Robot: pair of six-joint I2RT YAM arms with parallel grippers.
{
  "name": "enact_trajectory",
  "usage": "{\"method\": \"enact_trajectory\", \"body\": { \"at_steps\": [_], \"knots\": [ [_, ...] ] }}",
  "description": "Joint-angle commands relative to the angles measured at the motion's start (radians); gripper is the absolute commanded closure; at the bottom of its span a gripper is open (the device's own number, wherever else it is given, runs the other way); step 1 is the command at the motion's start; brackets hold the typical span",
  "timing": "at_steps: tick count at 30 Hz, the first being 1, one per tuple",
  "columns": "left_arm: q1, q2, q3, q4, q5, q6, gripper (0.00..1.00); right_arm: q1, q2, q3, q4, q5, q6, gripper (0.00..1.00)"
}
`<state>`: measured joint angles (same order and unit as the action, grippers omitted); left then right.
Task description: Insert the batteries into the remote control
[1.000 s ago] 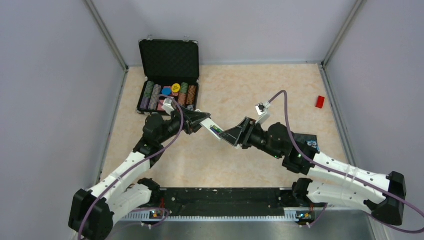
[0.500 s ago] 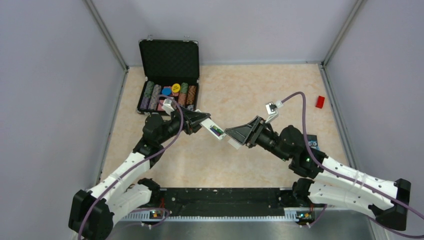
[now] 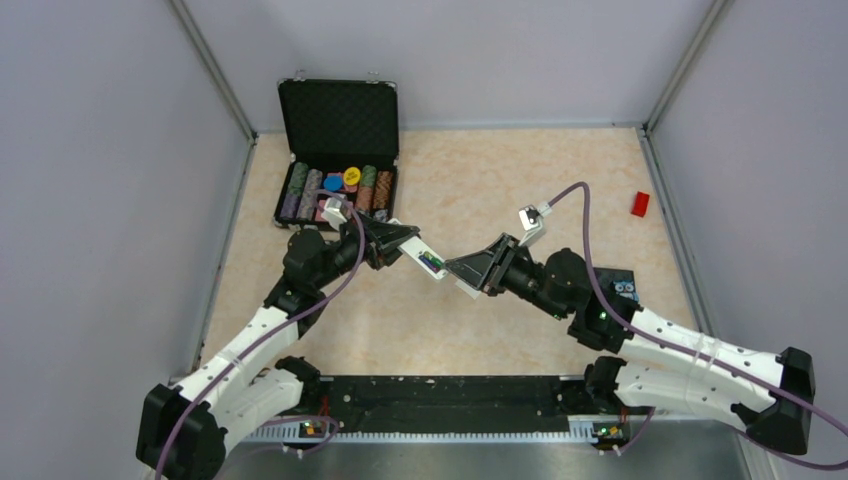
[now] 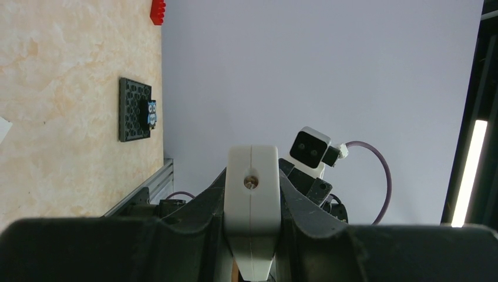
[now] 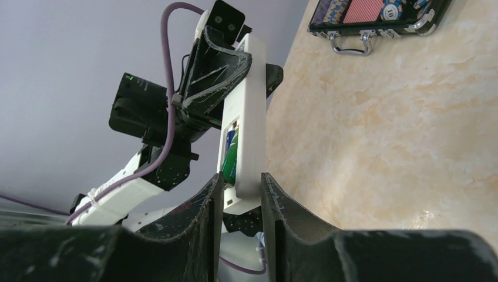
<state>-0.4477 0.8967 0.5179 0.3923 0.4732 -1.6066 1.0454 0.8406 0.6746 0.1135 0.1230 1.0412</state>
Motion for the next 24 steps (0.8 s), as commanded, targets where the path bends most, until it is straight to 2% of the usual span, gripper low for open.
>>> {"method": "enact_trajectory", "body": {
  "at_steps": [1,24],
  "knots": [
    [-0.005,-0.028,0.016,0.060,-0.002,-0.013,1.00,0.009,0.018,0.022,0.031,-0.008,0.002,0.71],
    [-0.003,-0.046,-0.004,0.070,0.005,0.014,1.00,0.009,0.129,0.087,-0.107,0.012,0.040,0.73]
  ]
}}
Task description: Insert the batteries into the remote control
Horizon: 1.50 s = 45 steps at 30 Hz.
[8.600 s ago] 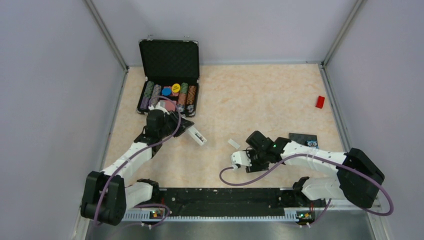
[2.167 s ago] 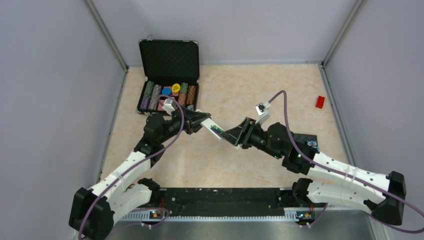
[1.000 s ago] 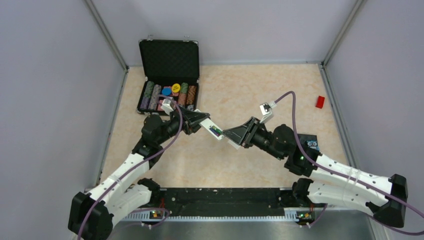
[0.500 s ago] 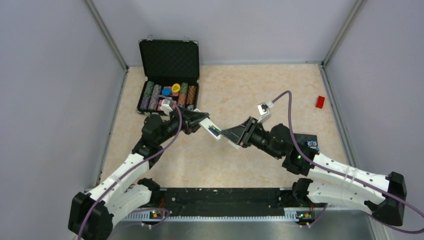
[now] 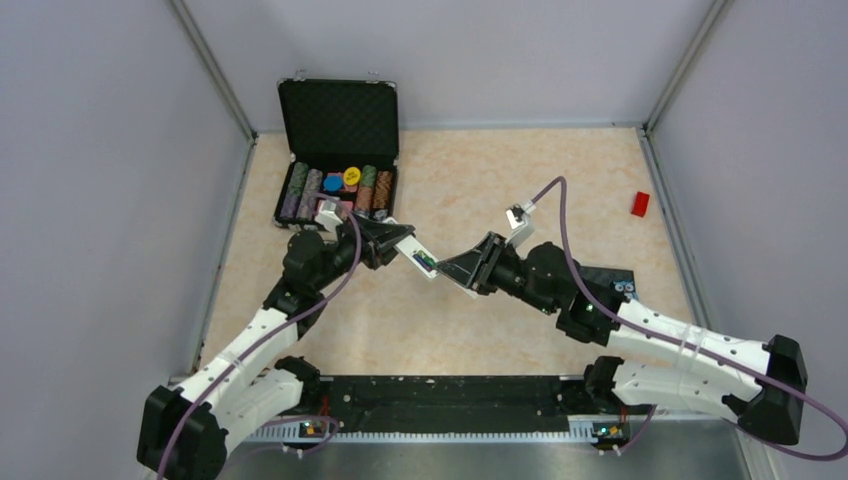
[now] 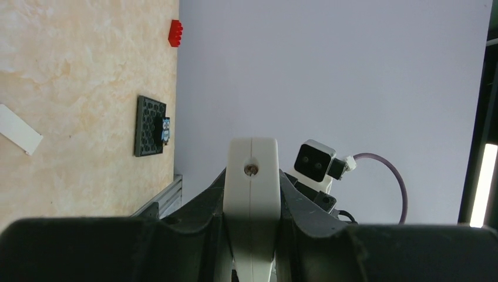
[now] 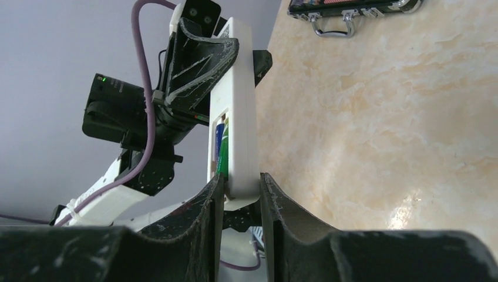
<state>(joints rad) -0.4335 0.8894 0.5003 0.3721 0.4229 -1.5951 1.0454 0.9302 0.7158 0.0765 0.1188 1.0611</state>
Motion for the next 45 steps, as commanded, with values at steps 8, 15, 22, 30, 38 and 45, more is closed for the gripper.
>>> {"method": "enact_trajectory", "body": {
  "at_steps": [8,15,22,30,38,45],
  "knots": [
    [-0.019,-0.071,0.041,0.036,0.076,0.237,1.00,0.008,0.115,0.152,-0.264,0.011,0.053,0.78],
    [-0.020,-0.066,0.049,0.063,0.132,0.370,1.00,0.006,0.210,0.251,-0.347,-0.025,0.008,0.78],
    [-0.019,-0.073,0.065,-0.027,0.085,0.436,1.00,0.003,0.187,0.290,-0.406,0.000,-0.030,0.71],
    [-0.018,-0.139,0.063,-0.248,-0.106,0.567,1.00,-0.053,0.000,0.254,-0.453,0.031,-0.171,0.44],
    [-0.015,-0.222,0.031,-0.440,-0.287,0.596,1.00,-0.156,0.106,0.190,-0.594,0.011,-0.395,0.43],
    [-0.014,-0.265,0.023,-0.585,-0.401,0.582,1.00,-0.156,0.471,0.273,-0.624,0.014,-0.704,0.42]
  ]
}}
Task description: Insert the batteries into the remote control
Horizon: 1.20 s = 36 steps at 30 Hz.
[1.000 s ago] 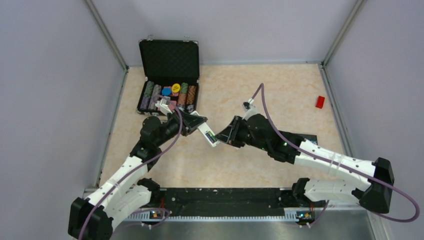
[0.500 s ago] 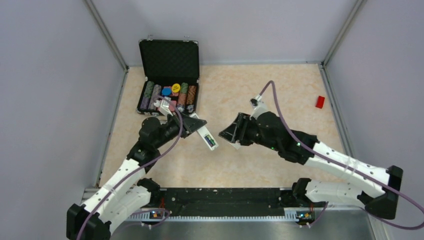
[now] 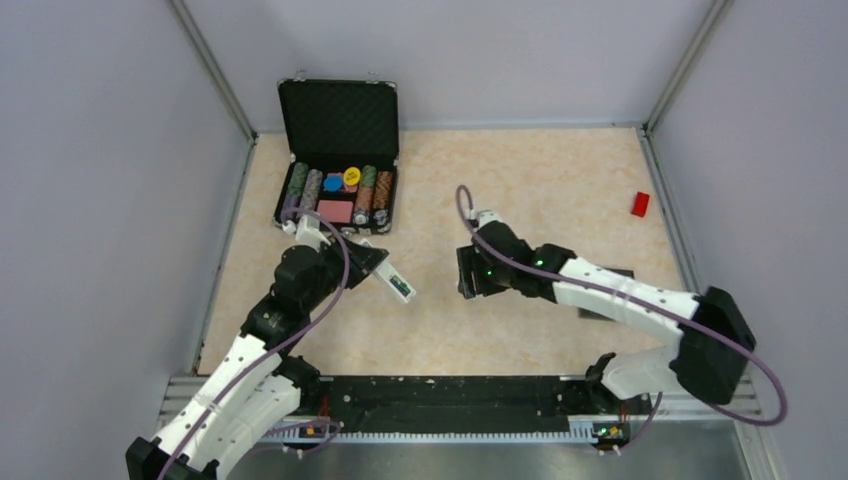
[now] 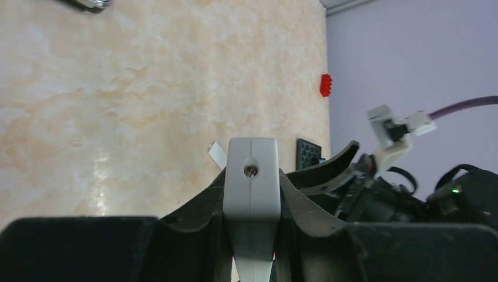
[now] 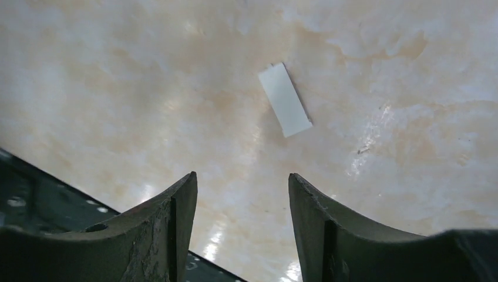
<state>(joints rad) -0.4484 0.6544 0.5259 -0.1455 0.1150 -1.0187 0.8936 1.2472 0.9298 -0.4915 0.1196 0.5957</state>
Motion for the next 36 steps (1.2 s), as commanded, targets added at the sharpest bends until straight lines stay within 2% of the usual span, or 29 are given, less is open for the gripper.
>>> {"method": "enact_trajectory", "body": {
  "at_steps": [1,5,14,20,27,30,33,36],
  "knots": [
    [0.001,-0.035,-0.005,-0.080,-0.101,0.002,1.00,-0.004,0.206,0.081,-0.068,0.022,-0.273,0.43],
    [0.003,-0.047,-0.026,-0.084,-0.101,0.006,1.00,-0.005,0.383,0.156,-0.115,0.052,-0.399,0.45],
    [0.006,-0.033,-0.082,-0.003,-0.059,0.012,1.00,-0.006,0.536,0.242,-0.150,0.081,-0.501,0.48],
    [0.009,-0.012,-0.077,0.022,-0.050,0.035,1.00,-0.063,0.606,0.277,-0.222,-0.061,-0.549,0.50],
    [0.013,0.018,-0.076,0.056,-0.041,0.038,1.00,-0.114,0.637,0.277,-0.253,-0.149,-0.565,0.51],
    [0.013,0.035,-0.073,0.072,-0.034,0.037,1.00,-0.119,0.663,0.278,-0.261,-0.165,-0.563,0.56],
    [0.013,0.049,-0.070,0.085,-0.031,0.034,1.00,-0.120,0.679,0.273,-0.261,-0.176,-0.566,0.68],
    [0.015,0.057,-0.074,0.094,-0.029,0.029,1.00,-0.120,0.675,0.272,-0.255,-0.191,-0.562,0.75]
  ]
}}
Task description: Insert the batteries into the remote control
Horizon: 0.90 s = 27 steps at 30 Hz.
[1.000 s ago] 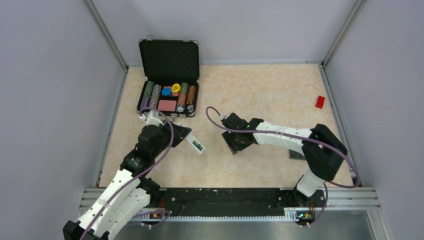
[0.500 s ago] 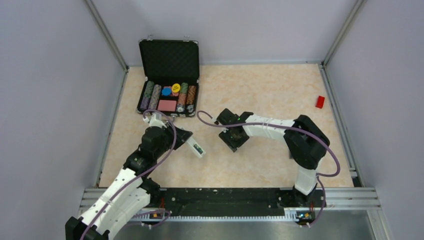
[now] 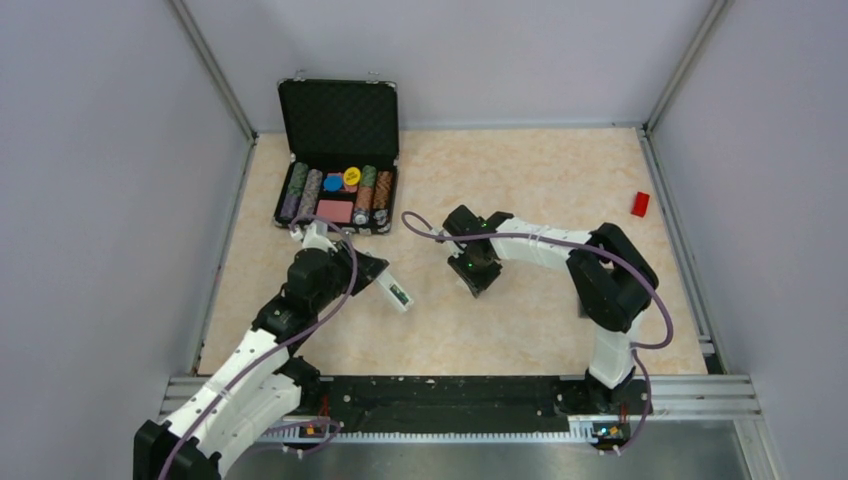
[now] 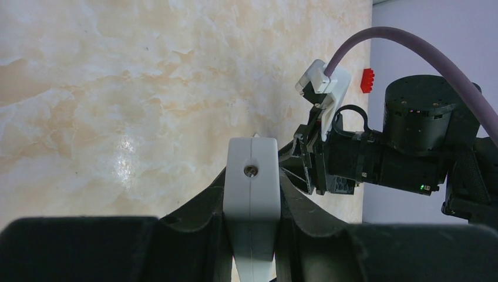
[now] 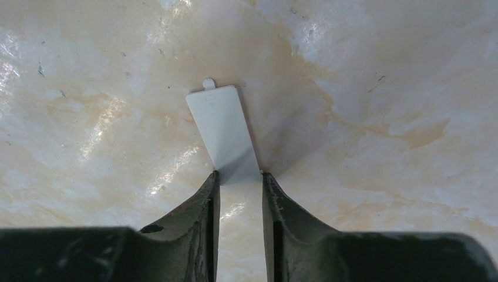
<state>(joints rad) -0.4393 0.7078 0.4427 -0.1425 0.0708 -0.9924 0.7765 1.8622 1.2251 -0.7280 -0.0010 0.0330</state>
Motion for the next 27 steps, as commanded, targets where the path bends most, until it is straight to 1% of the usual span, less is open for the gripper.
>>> {"method": "enact_trajectory", "body": {
  "at_steps": [1,4,9,15,23,27],
  "knots": [
    [0.005,0.006,0.007,0.095,0.016,0.000,1.00,-0.003,0.058,-0.023,-0.018,-0.069,0.004,0.78],
    [0.005,0.011,0.001,0.107,0.023,-0.005,1.00,-0.003,0.038,-0.026,-0.004,-0.071,0.015,0.81],
    [0.005,0.016,-0.001,0.114,0.029,0.001,1.00,-0.003,-0.041,-0.026,0.018,-0.079,0.049,0.81],
    [0.005,0.012,-0.005,0.133,0.042,0.021,1.00,-0.003,-0.180,-0.026,0.029,-0.094,0.097,0.80],
    [0.006,0.026,-0.020,0.250,0.059,0.076,1.00,-0.002,-0.343,-0.063,0.054,-0.157,0.163,0.79],
    [0.006,0.042,-0.047,0.381,0.117,0.148,1.00,0.017,-0.423,-0.081,0.094,-0.190,0.218,0.79]
  ]
}}
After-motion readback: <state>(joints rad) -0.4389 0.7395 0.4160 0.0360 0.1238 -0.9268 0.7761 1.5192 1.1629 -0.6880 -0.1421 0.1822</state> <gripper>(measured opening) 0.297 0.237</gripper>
